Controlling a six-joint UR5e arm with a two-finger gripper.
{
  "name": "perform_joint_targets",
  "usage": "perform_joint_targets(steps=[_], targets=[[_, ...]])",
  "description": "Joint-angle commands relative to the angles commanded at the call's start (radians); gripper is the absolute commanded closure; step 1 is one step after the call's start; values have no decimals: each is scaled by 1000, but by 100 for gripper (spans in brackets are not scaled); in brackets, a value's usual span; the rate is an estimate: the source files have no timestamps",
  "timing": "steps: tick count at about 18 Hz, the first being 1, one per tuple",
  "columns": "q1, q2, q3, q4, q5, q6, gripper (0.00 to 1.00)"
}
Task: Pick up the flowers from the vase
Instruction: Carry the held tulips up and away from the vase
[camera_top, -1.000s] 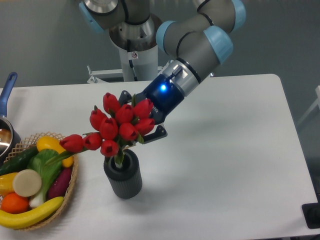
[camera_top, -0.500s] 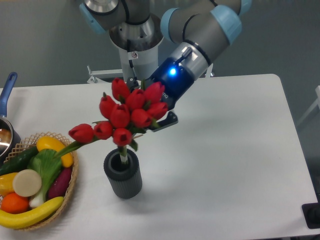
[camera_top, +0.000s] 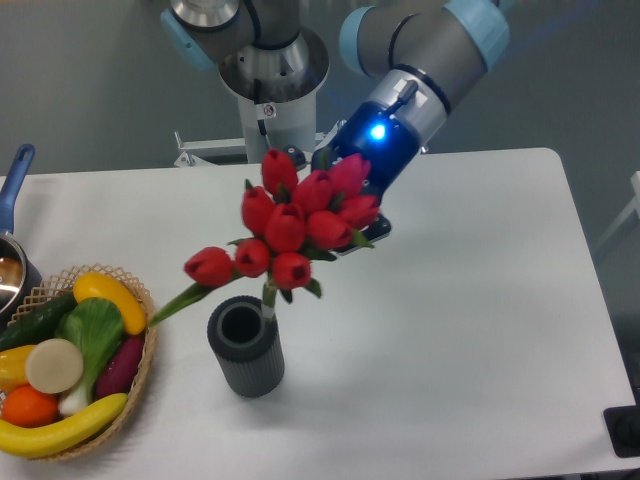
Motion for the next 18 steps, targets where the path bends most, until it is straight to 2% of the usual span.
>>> perform_joint_targets(steps=[5, 8, 18], targets=[[87, -52, 66, 0, 0, 3, 63], [127, -63, 72, 0, -5, 5, 63], [134, -60, 61, 0, -11, 5, 63]])
